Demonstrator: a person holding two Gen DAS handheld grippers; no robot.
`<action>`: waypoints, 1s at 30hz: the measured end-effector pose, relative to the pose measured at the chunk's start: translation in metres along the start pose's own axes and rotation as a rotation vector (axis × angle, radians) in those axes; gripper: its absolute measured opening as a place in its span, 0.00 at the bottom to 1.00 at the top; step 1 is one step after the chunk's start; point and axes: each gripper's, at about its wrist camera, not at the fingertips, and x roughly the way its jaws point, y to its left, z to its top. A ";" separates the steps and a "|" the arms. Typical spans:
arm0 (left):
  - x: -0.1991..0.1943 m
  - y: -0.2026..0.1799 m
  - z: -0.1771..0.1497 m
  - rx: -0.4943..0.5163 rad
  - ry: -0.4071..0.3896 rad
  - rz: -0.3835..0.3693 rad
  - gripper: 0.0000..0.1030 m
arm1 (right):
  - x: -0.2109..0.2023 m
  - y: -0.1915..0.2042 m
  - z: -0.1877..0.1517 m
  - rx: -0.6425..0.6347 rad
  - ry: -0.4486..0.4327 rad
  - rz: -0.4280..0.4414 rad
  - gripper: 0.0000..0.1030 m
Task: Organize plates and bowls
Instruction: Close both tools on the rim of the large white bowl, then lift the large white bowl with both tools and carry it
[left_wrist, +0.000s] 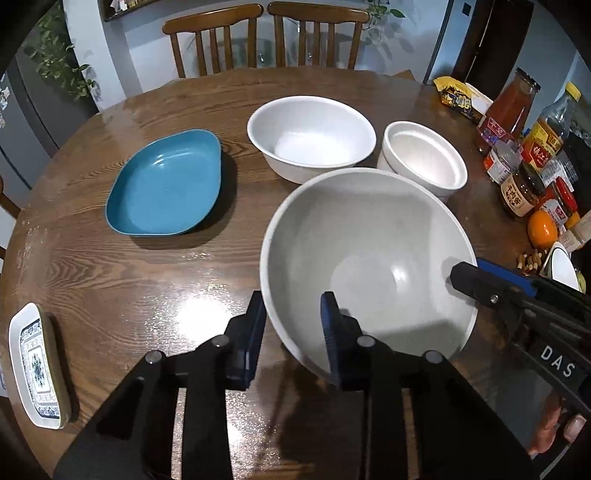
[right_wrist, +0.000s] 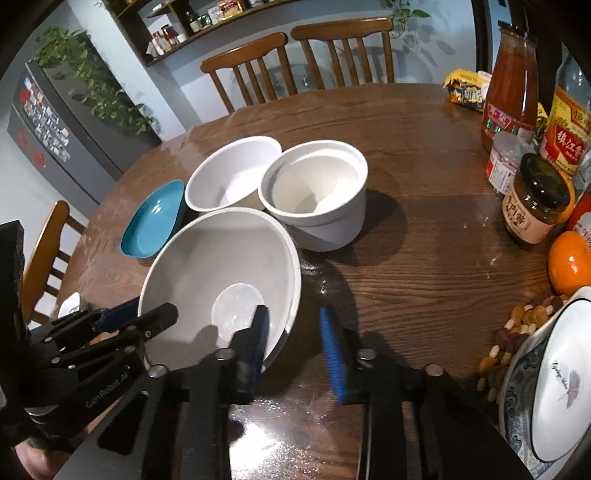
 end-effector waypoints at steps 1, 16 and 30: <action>0.000 0.000 0.000 0.003 -0.001 0.002 0.24 | 0.001 0.000 0.000 0.002 0.004 0.005 0.23; -0.015 0.007 -0.010 0.004 -0.036 0.008 0.17 | -0.011 0.014 -0.007 -0.011 -0.016 0.001 0.13; -0.050 0.050 -0.041 -0.057 -0.079 0.039 0.17 | -0.027 0.067 -0.022 -0.101 -0.022 0.025 0.13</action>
